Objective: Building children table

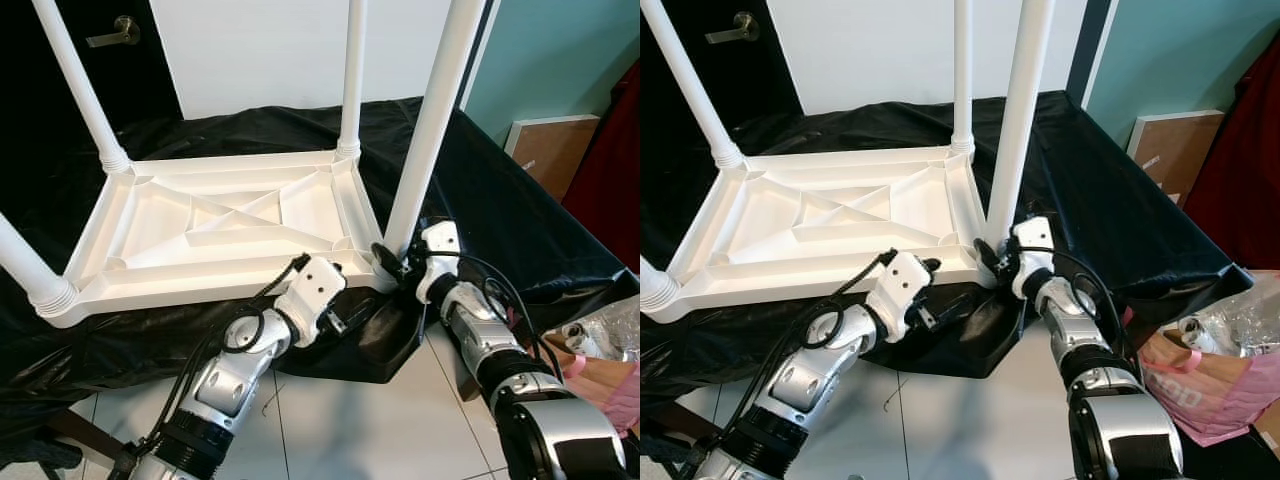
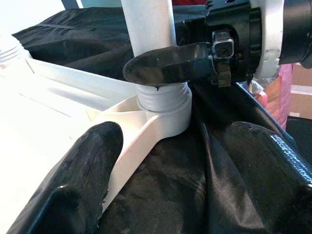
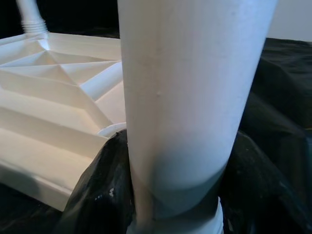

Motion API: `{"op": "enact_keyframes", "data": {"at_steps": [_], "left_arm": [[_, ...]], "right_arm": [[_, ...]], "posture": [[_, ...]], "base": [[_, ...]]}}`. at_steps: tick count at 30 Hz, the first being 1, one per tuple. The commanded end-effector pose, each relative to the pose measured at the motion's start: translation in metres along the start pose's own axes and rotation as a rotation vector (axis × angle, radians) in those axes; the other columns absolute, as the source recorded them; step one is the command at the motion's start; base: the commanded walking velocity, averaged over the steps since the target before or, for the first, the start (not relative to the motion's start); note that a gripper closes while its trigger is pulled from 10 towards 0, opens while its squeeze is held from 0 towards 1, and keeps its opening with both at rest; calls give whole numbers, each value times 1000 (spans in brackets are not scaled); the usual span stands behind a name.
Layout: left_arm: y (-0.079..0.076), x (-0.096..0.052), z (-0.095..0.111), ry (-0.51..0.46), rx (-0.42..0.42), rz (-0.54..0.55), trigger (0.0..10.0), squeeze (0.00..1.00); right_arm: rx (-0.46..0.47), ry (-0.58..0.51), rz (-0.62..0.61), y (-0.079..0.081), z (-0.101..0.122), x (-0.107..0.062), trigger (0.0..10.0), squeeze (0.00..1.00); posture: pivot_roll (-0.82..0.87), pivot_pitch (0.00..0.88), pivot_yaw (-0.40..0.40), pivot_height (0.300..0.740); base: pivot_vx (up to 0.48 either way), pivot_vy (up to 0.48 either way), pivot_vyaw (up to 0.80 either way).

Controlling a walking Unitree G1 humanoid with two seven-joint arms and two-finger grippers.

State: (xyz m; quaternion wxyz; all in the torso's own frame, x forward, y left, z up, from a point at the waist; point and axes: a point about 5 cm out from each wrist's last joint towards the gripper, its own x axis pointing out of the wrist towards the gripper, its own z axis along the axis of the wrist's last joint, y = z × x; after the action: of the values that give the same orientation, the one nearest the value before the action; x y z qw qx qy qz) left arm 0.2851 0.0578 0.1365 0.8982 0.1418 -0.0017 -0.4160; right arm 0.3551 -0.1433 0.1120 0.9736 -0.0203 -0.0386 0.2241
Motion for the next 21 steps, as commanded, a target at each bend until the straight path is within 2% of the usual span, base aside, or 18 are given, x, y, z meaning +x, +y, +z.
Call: {"op": "enact_keyframes", "data": {"at_steps": [1,9,12,13,18,21], "left_arm": [[-5,-1,1,-4,1,-31,10000,0],[-6,0,1,-5,-5,-34,10000,0],[-6,0,1,-3,-5,-33,10000,0],[-6,0,1,-3,-5,-33,10000,0],[-6,1,0,-1,-5,-32,10000,0],[-6,1,0,-1,-6,-29,10000,0]], "right_arm": [[19,64,-24,4,-14,-5,10000,0],[84,74,-169,16,-26,-8,10000,0],[117,72,-275,18,-28,-8,10000,0],[117,72,-275,18,-28,-8,10000,0],[147,49,-445,21,-23,-5,10000,0],[163,38,-480,27,-21,-2,10000,0]], "posture": [[7,0,-28,740],[4,0,-28,740],[2,0,-32,740],[2,0,-32,740],[5,0,-41,740],[7,0,-42,740]], "base": [[0,0,0],[0,0,0],[0,0,0],[0,0,0],[0,0,0],[0,0,0]]}}
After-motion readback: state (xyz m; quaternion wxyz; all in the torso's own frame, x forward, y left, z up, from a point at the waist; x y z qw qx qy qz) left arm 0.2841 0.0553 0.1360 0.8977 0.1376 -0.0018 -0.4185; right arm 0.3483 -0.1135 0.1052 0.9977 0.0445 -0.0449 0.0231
